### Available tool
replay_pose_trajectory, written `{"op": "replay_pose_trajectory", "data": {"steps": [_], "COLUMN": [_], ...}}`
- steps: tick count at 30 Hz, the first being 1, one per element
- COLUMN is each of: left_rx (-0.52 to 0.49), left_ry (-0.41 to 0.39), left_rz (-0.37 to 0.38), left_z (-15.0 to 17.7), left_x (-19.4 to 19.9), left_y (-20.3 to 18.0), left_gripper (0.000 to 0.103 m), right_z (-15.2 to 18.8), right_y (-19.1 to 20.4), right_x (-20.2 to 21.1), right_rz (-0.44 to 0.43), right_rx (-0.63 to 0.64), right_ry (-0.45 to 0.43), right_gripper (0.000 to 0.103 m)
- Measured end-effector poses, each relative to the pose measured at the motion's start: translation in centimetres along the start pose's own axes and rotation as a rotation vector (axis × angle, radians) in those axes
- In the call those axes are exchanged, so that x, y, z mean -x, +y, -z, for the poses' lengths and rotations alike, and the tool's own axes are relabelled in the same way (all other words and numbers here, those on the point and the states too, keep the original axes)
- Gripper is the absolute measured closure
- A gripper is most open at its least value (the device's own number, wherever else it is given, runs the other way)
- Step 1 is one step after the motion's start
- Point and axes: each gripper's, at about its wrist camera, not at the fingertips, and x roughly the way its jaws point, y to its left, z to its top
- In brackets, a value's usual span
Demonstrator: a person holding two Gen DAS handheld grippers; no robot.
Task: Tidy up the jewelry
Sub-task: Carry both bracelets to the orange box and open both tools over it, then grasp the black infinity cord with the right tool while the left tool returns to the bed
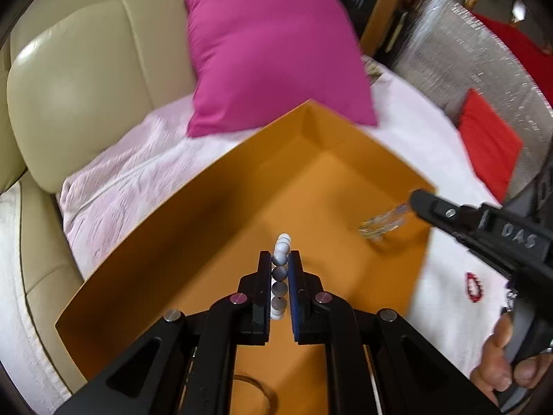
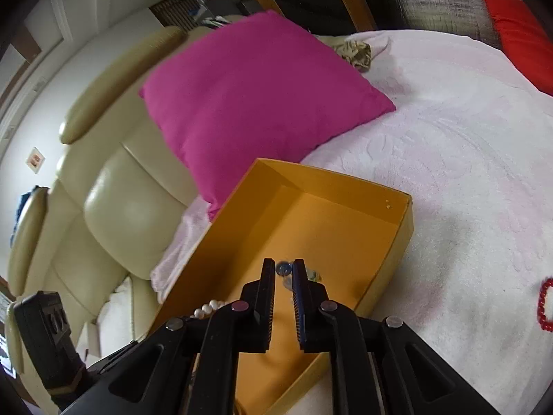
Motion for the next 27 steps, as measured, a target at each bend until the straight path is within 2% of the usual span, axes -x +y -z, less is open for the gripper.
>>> {"op": "replay_pose_trajectory", "data": {"steps": [1, 3, 5, 7, 8, 10, 15, 21, 27], "left_rx": [0.005, 0.008, 0.001, -0.027, -0.042, -0.087, -0.220, -0.351, -0.456], "left_ry": [0.009, 0.007, -0.014, -0.062, -0.083, -0.138, -0.204, -0.184, -0.172], "left_rz": [-0.012, -0.044, -0.073, -0.107, -0.119, -0.118, -0.060, 0.001, 0.057], "left_z": [0.0, 0.2, 0.2, 0.2, 0.2, 0.2, 1.2, 4.1, 6.8], "left_x": [-0.3, -0.2, 0.4, 1.7, 2.3, 4.0, 7.0, 7.3, 5.6], "left_y": [0.1, 0.4, 0.1, -0.8, -1.4, -3.3, -9.7, -18.1, -24.7], "left_gripper": [0.094, 0.089, 0.072, 0.060, 0.054, 0.052, 0.043, 0.041, 0.041], "right_z": [-0.1, -0.2, -0.3, -0.4, -0.3, 0.0, 2.2, 6.6, 10.9], "right_y": [-0.3, -1.0, -1.7, -2.3, -2.7, -4.1, -9.5, -18.6, -27.3], "right_x": [-0.1, 0.3, 1.4, 3.3, 4.4, 6.9, 14.5, 23.7, 29.5], "right_rz": [-0.004, -0.013, -0.039, -0.025, -0.017, -0.002, 0.072, 0.179, 0.202], "right_rx": [-0.011, -0.041, -0.054, -0.047, -0.043, -0.041, -0.078, -0.207, -0.393], "right_ry": [0.006, 0.005, -0.021, -0.082, -0.103, -0.135, -0.221, -0.320, -0.400], "right_gripper": [0.090, 0.079, 0.055, 0.048, 0.048, 0.048, 0.048, 0.048, 0.048]}}
